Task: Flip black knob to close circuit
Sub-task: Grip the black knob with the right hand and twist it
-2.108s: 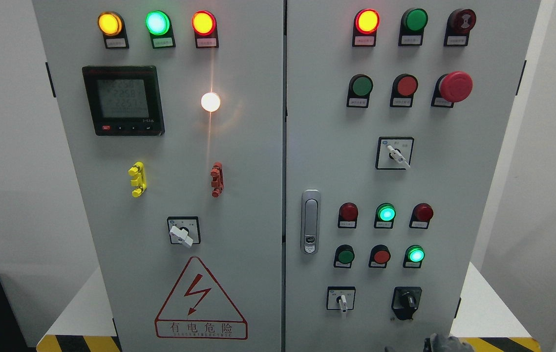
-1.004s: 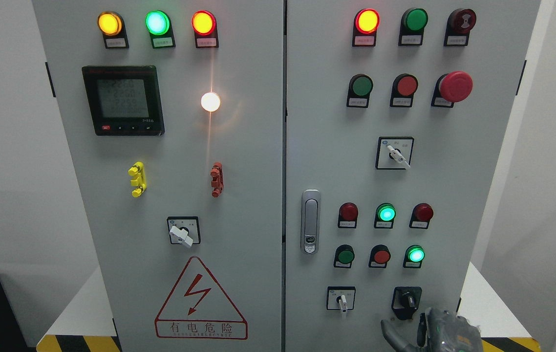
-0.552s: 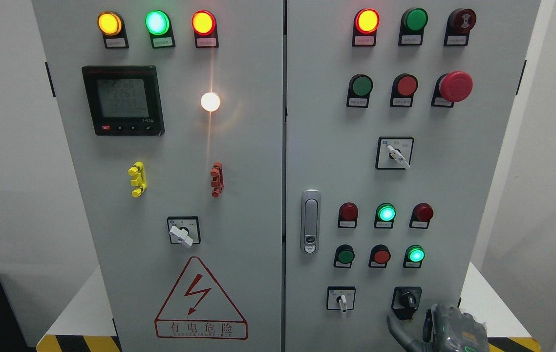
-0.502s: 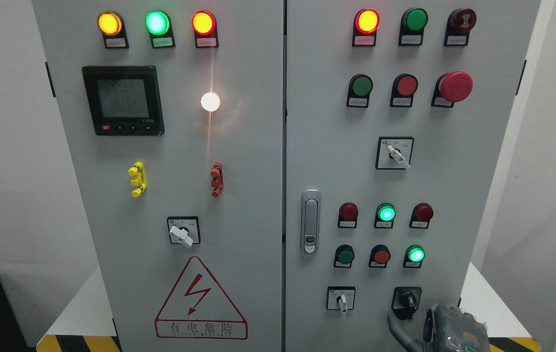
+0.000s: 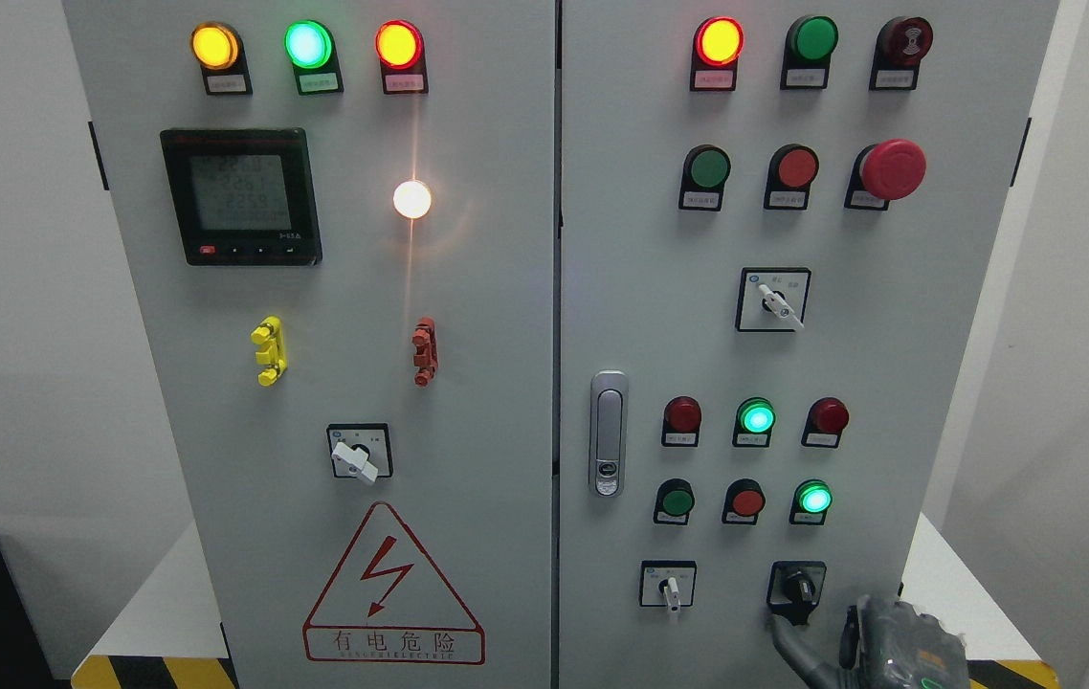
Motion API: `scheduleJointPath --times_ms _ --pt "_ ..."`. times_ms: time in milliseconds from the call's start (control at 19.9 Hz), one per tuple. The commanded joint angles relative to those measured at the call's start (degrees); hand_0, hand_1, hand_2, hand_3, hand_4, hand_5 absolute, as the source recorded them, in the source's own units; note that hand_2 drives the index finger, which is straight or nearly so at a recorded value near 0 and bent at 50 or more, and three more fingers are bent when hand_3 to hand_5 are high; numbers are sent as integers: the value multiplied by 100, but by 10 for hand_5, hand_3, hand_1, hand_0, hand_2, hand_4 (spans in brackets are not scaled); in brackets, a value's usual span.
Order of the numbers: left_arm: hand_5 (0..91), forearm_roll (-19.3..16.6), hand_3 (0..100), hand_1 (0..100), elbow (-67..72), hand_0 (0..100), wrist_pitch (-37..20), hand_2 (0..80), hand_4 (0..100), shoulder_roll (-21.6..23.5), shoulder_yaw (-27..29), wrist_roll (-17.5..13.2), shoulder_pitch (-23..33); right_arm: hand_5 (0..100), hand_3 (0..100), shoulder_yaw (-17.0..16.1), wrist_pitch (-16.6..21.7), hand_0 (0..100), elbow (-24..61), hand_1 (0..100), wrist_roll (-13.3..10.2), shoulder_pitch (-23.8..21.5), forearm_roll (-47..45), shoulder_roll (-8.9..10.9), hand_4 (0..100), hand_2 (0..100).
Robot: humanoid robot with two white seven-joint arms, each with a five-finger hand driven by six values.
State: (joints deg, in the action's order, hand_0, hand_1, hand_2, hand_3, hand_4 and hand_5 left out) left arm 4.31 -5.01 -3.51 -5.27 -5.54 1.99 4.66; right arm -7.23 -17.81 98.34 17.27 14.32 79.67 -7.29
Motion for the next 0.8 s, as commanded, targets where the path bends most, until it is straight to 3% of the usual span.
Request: scheduleJointPath --times_ms 0,402,753 --pt "0 0 0 556 0 120 -1 0 0 0 0 4 0 735 967 -112 -3 0 -122 98 -4 36 -13 9 823 830" --pt "0 0 0 556 0 120 -1 0 0 0 0 4 0 735 964 -340 32 0 -184 94 -4 79 -92 35 822 827" --pt "0 0 0 556 0 120 -1 0 0 0 0 4 0 731 963 -350 41 0 -140 91 -4 132 -118 44 822 827"
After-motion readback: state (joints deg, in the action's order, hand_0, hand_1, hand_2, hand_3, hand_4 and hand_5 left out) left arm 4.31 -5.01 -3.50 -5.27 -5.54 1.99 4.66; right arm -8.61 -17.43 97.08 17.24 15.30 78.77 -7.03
